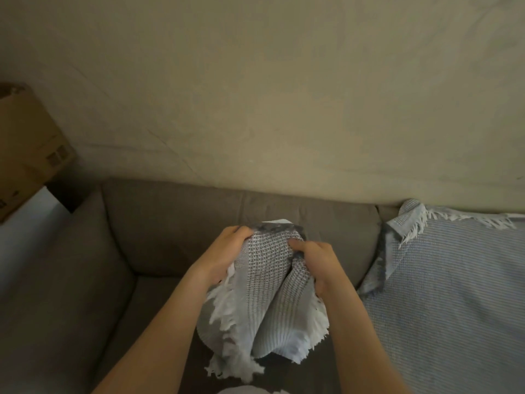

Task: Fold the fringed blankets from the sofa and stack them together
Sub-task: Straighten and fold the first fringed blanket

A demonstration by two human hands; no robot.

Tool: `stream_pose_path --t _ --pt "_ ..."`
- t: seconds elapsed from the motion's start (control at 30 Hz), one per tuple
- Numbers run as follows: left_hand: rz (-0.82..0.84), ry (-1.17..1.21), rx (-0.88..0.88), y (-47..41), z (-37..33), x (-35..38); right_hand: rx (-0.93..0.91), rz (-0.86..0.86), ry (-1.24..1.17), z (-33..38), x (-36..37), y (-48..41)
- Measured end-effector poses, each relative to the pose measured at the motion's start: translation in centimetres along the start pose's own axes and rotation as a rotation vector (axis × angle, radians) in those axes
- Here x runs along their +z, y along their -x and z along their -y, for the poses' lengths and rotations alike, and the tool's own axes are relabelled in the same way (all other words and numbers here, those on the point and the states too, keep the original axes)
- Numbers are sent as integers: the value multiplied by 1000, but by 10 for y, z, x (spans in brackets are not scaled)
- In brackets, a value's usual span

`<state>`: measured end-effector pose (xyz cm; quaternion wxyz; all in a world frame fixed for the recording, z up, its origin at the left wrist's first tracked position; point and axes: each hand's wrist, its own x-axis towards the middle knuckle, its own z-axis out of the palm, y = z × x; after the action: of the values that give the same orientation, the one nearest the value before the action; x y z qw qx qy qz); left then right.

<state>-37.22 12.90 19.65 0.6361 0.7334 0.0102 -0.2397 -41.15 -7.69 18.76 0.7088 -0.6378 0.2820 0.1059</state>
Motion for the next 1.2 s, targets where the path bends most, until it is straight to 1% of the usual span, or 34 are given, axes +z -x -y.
stream_pose_path --t 0.07,0.13,0.2,0.27,0.33,0.4,0.43,0.47,0.53,0.57,0.63,0.67,0.73,0.8,0.87,0.97,1.07,1.13,1.2 --pt "52 46 24 2 4 0 15 11 0 0 -1 3" --pt "46 79 8 3 7 0 26 37 28 1 -1 5" --pt "-54 161 -51 2 6 2 38 41 7 1 -1 4" --pt "-180 323 -107 -3 8 2 62 20 -78 2 0 -1" --pt "-354 416 -99 -6 7 3 66 -53 -87 3 -2 -4" --pt "-545 309 -24 -8 11 2 68 -145 -129 3 -6 -5" --pt "-611 228 20 -8 15 1 64 -166 -185 2 -7 -5" --pt "-631 149 59 -7 18 1 49 -157 -233 2 -7 -5" --pt "-547 15 136 -4 24 3 -12 -41 -269 3 -5 -2" --pt "-454 -45 204 -4 27 4 -51 36 -248 2 -4 0" --pt "-198 -127 299 -3 26 9 -126 175 -168 4 -3 5" --pt "-59 -176 310 -2 23 13 -154 227 -130 5 -3 7" --pt "136 -297 308 -4 19 17 -211 309 -68 5 -4 8" --pt "263 -377 281 -7 15 17 -253 368 -44 3 -6 7" --pt "352 -450 262 -8 12 13 -267 405 -61 2 -9 6" --pt "399 -540 234 -8 14 9 -278 430 -56 0 -12 6" --pt "281 -573 240 -12 24 7 -290 445 -34 3 -13 9" --pt "172 -558 242 -13 28 6 -336 403 102 4 -14 9" --pt "117 -564 245 -13 28 4 -388 340 320 4 -14 5"
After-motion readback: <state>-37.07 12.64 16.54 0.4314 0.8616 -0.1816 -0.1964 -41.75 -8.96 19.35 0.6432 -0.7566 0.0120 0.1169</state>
